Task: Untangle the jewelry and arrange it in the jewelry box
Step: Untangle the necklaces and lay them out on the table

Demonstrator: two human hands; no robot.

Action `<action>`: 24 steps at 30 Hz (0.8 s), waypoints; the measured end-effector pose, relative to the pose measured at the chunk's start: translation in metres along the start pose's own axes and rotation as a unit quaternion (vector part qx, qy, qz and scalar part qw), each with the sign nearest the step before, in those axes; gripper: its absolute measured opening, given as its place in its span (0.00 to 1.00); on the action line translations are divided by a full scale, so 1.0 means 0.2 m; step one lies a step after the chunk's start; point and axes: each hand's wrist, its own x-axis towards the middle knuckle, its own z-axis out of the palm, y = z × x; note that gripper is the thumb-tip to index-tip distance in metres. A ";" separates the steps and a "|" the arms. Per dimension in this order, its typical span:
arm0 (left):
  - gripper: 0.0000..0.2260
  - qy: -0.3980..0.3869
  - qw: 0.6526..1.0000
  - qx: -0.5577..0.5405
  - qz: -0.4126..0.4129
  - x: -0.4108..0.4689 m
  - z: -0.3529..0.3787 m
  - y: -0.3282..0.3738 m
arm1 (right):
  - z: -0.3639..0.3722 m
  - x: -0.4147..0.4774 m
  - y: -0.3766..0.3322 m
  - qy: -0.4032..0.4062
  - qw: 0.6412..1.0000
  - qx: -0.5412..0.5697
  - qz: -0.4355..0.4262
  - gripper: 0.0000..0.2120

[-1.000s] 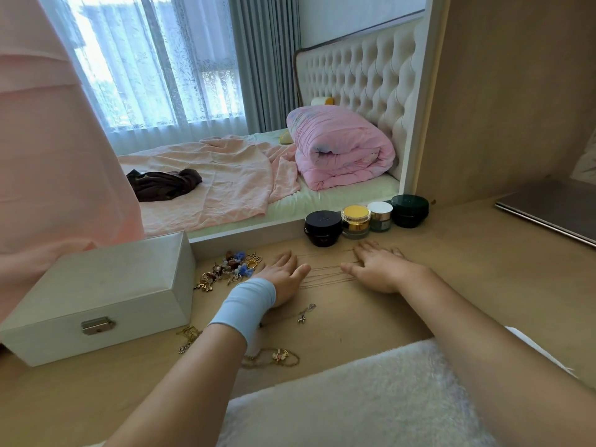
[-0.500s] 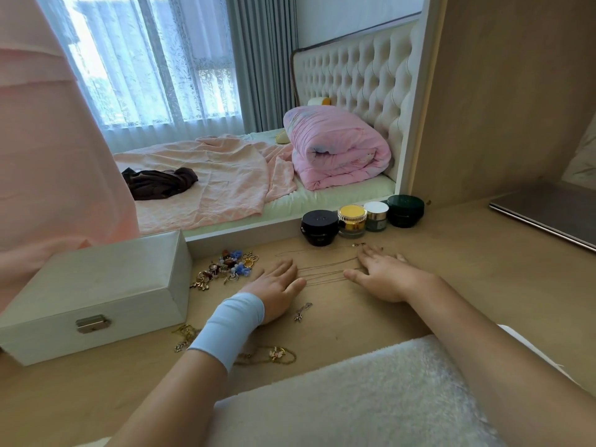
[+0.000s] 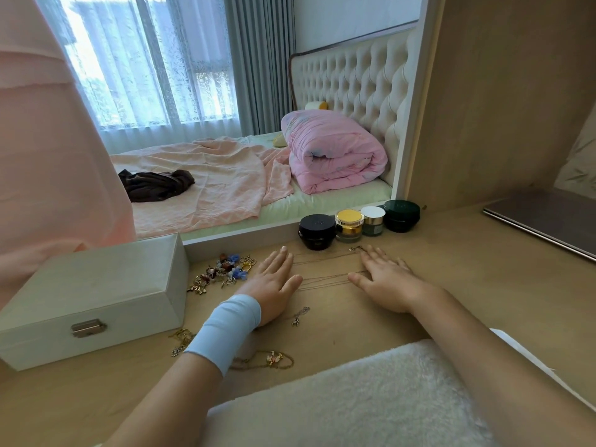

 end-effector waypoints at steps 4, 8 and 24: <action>0.27 -0.057 0.998 -0.005 0.025 -0.06 0.04 0.01 | -0.01 -0.07 -0.01 -0.045 0.999 -0.017 0.001 0.37; 0.28 -0.058 0.998 0.023 0.010 -0.04 0.06 -0.01 | -0.01 -0.04 -0.03 -0.046 0.999 -0.021 0.003 0.37; 0.28 -0.078 0.995 0.029 0.059 -0.18 0.08 0.01 | 0.04 -0.16 -0.05 -0.078 0.996 -0.015 0.035 0.41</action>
